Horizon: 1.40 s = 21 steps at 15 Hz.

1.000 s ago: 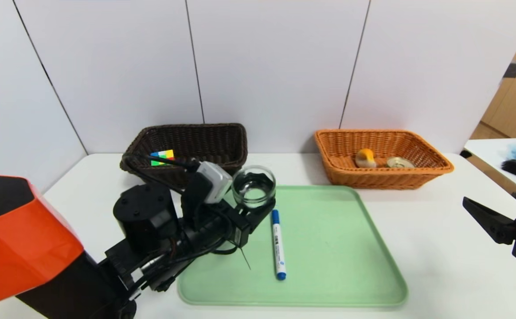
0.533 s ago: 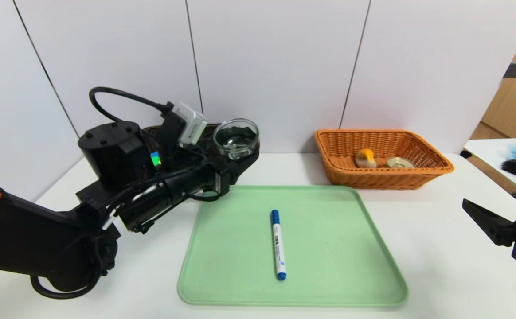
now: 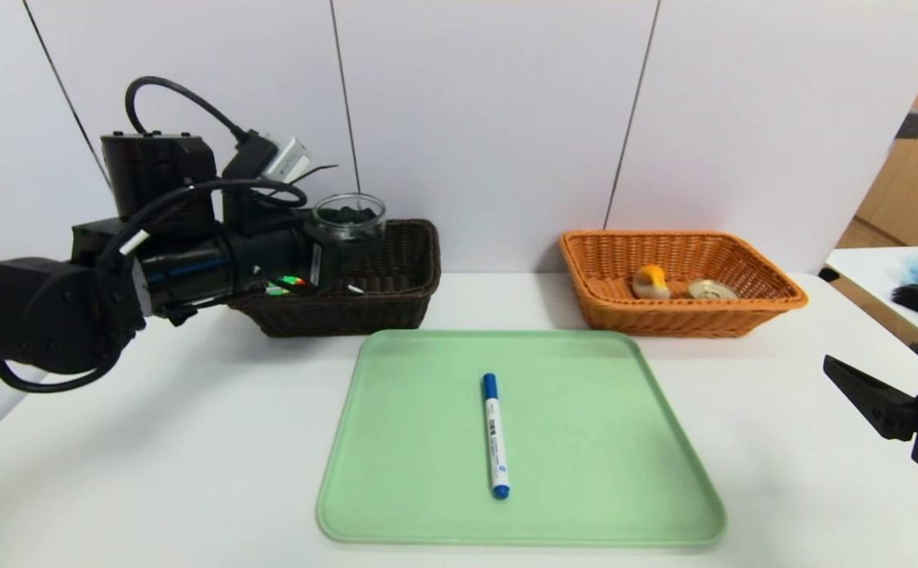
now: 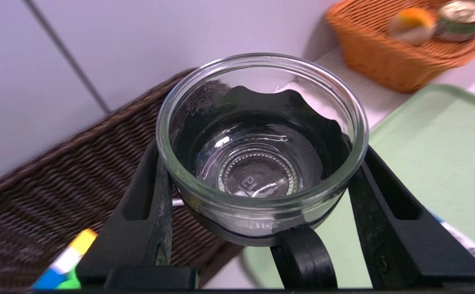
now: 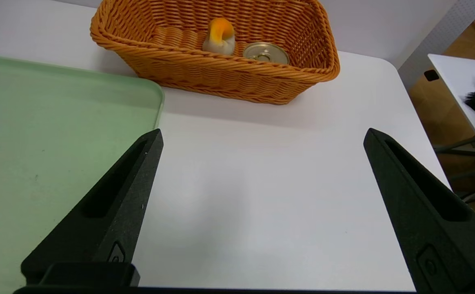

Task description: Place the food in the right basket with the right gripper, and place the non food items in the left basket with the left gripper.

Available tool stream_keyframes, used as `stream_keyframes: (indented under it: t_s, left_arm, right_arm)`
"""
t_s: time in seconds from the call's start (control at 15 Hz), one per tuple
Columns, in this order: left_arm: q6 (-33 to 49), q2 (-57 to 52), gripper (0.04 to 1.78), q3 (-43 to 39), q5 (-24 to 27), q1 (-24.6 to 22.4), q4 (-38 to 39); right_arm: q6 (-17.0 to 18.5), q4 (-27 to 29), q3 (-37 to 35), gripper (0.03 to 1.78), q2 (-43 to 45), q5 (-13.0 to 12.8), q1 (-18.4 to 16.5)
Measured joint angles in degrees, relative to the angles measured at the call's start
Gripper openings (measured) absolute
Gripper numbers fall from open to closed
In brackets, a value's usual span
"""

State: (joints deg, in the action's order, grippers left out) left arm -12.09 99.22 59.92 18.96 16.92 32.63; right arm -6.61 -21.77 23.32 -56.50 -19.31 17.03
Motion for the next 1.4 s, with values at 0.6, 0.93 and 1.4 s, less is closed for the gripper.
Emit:
stream_keyframes:
  t_s: [0.6, 0.93, 1.4]
  left_arm:
    - [-12.48, 8.80, 1.21, 15.13, -1.68, -5.63, -19.66]
    - [-14.80, 12.54, 1.21, 16.41, -9.59, -5.95, -19.76]
    - [-14.19, 13.76, 1.48, 16.43, -11.69, -5.90, -14.34]
  right_arm:
    - [0.09, 0.00, -1.17, 1.70, 1.05, 0.02, -0.09]
    - [0.13, 0.02, -1.90, 1.70, 1.71, 0.11, -0.13]
    - [0.16, 0.02, -1.69, 1.70, 1.29, 1.21, -0.17]
